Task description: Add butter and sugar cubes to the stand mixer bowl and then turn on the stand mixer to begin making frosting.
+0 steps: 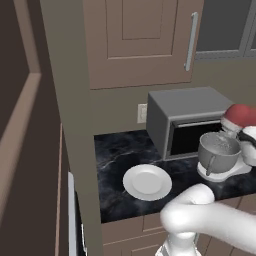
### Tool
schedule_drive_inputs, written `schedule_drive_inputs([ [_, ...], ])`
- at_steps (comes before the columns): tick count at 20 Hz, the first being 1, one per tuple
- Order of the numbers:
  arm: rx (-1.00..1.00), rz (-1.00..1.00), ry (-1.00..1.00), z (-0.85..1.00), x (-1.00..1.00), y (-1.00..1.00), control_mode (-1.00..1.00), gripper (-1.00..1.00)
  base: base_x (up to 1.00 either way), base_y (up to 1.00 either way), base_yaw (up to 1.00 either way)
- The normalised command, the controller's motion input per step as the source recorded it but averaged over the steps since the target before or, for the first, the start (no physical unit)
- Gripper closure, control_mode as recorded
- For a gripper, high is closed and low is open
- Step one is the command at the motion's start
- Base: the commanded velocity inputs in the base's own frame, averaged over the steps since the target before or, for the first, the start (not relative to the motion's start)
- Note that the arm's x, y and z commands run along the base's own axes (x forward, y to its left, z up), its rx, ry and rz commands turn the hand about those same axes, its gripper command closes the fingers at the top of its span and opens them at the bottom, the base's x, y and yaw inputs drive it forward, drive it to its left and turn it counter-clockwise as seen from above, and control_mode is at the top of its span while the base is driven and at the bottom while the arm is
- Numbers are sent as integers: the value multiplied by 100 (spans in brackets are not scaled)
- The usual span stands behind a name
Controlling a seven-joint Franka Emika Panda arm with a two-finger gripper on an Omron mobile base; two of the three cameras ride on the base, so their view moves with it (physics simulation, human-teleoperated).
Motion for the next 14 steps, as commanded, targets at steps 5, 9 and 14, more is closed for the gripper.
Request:
schedule_drive_inputs([
  [5,-6,23,18,64,0,48,-100,-100,0,0,0],
  [9,-6,23,22,46,0,59,-100,-100,0,0,0],
  [14,-3,21,21,32,-9,48,-100,-100,0,0,0],
])
